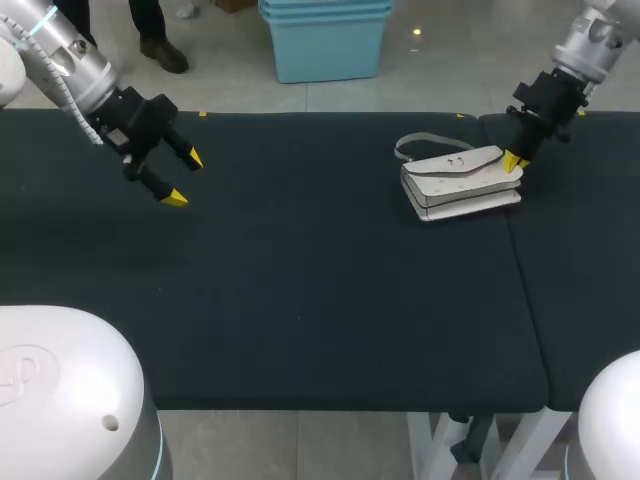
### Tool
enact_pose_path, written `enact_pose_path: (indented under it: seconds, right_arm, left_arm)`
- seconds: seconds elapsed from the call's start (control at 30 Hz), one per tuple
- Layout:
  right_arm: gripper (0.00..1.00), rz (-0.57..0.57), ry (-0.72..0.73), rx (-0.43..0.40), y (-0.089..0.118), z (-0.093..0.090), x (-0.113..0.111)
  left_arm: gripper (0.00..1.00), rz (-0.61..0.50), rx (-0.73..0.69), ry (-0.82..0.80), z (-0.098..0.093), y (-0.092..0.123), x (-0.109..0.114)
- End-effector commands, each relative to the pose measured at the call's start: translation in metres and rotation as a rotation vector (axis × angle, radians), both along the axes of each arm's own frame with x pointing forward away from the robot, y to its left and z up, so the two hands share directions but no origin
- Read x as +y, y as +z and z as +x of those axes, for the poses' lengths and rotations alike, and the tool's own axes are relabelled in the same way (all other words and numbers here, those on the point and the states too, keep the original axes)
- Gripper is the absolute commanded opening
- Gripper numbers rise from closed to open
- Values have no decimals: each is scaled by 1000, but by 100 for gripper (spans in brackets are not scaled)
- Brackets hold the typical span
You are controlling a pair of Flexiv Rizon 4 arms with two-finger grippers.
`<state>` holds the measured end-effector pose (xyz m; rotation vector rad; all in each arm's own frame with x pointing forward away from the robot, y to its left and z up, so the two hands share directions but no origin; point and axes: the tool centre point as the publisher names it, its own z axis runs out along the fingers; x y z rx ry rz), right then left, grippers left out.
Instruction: Pick up the bag, open it, inspect its contents, close it, and place it on the opposite side
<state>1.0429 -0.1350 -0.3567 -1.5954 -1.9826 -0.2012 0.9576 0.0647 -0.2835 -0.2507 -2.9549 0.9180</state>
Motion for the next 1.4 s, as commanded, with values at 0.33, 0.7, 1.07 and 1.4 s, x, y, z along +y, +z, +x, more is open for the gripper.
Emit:
enact_pose_path:
  seconds: [0.33,0.7,1.07,1.4]
  right_arm:
    - [0,5,-123,-215,1,-16,5]
    - [0,61,-244,-172,-14,-40,54]
    - [0,46,-283,-230,-10,-69,106]
    - [0,65,-327,-282,-9,-83,135]
  left_arm:
    - [100,-2,-1,-1,0,-1,0]
    - [100,-2,-1,-1,0,-1,0]
    - [100,-2,-1,-1,0,-1,0]
    - [100,-2,-1,-1,0,-1,0]
